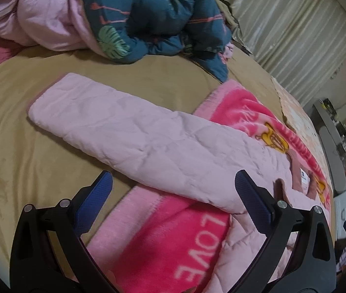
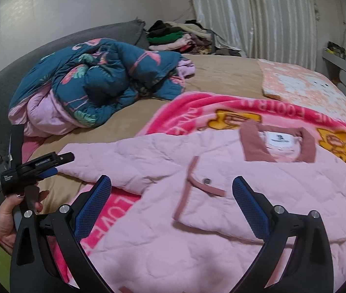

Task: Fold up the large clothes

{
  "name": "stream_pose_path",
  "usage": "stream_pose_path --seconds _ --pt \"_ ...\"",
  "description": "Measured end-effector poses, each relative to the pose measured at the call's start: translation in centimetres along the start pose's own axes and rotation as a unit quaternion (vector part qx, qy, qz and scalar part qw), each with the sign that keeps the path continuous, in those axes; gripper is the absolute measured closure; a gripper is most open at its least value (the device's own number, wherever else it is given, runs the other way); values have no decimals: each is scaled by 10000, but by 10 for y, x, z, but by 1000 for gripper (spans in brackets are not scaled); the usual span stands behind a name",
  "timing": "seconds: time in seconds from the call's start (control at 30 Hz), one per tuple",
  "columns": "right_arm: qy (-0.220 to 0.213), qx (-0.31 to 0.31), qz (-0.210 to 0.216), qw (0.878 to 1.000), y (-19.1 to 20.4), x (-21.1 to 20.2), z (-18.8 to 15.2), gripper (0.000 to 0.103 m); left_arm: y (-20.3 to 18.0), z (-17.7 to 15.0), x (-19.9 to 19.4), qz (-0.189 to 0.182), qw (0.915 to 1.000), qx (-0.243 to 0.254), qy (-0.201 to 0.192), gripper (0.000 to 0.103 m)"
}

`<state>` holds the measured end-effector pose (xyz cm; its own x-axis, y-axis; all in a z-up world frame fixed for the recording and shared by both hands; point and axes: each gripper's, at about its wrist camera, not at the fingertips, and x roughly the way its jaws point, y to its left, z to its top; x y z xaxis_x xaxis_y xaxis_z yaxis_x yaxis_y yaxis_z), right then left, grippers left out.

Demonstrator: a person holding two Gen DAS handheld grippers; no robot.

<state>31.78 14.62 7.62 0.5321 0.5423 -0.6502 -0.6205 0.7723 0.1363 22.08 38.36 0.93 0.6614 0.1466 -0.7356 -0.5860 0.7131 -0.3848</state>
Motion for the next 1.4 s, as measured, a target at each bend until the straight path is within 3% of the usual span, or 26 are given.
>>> stream_pose_path --seconds 0.3,0.63,0.87,1.03,1.4 --pt "143 -235 287 9992 40 29 8 4 36 12 -1 132 9986 -502 -130 9" --pt "351 -457 572 9967 80 63 14 4 70 19 12 197 9952 -961 29 9" --pt "722 -975 514 9913 110 95 9 4 89 21 24 213 9920 -1237 163 9" --pt "896 -1126 556 9880 117 104 1 4 103 16 43 199 9875 -1529 328 9" --pt "1067 -966 552 9880 104 113 -14 4 124 25 69 29 9794 -2020 -73 9"
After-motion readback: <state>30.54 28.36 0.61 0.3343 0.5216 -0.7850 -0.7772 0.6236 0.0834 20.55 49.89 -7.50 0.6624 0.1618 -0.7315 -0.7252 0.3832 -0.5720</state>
